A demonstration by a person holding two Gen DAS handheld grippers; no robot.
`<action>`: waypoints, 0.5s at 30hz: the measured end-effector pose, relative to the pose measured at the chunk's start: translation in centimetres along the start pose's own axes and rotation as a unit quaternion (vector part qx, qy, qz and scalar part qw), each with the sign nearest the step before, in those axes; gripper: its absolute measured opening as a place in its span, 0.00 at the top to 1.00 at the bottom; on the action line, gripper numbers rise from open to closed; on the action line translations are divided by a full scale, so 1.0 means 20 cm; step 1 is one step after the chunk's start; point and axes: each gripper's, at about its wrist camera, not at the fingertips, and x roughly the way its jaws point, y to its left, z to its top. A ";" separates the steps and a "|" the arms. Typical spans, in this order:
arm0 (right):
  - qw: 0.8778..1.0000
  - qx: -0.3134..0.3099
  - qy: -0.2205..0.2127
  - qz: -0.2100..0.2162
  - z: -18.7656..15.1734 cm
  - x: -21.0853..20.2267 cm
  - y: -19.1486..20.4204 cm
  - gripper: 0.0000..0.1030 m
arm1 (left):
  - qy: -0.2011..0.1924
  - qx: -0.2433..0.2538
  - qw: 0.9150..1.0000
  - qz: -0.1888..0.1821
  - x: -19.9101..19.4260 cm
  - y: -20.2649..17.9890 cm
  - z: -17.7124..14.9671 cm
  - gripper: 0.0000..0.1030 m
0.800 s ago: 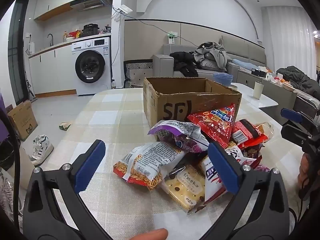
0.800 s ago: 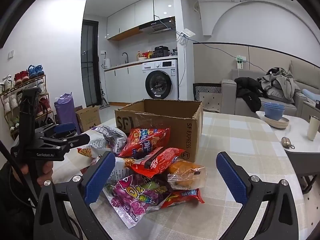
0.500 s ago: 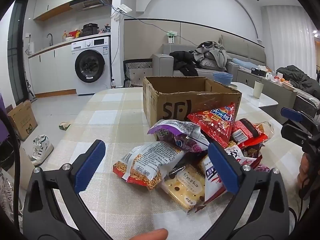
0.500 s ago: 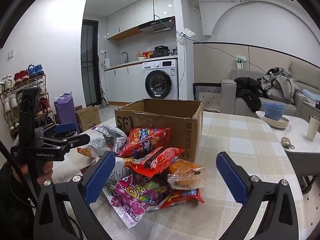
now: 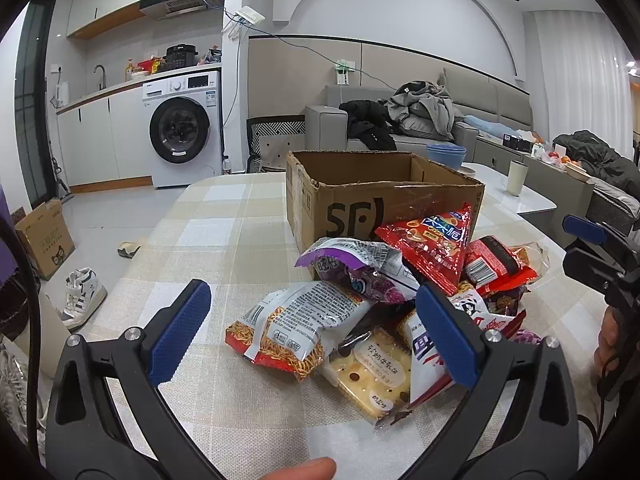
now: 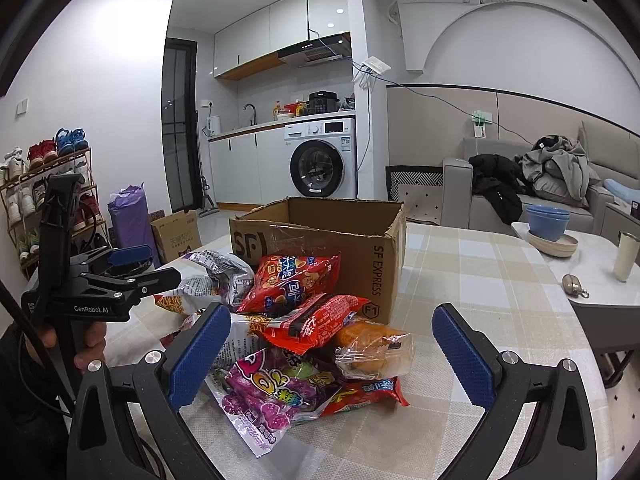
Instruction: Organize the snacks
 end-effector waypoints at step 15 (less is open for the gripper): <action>1.000 0.000 -0.001 0.000 0.00 0.00 0.00 0.00 | 0.001 -0.001 1.000 0.000 -0.01 0.00 -0.01 0.01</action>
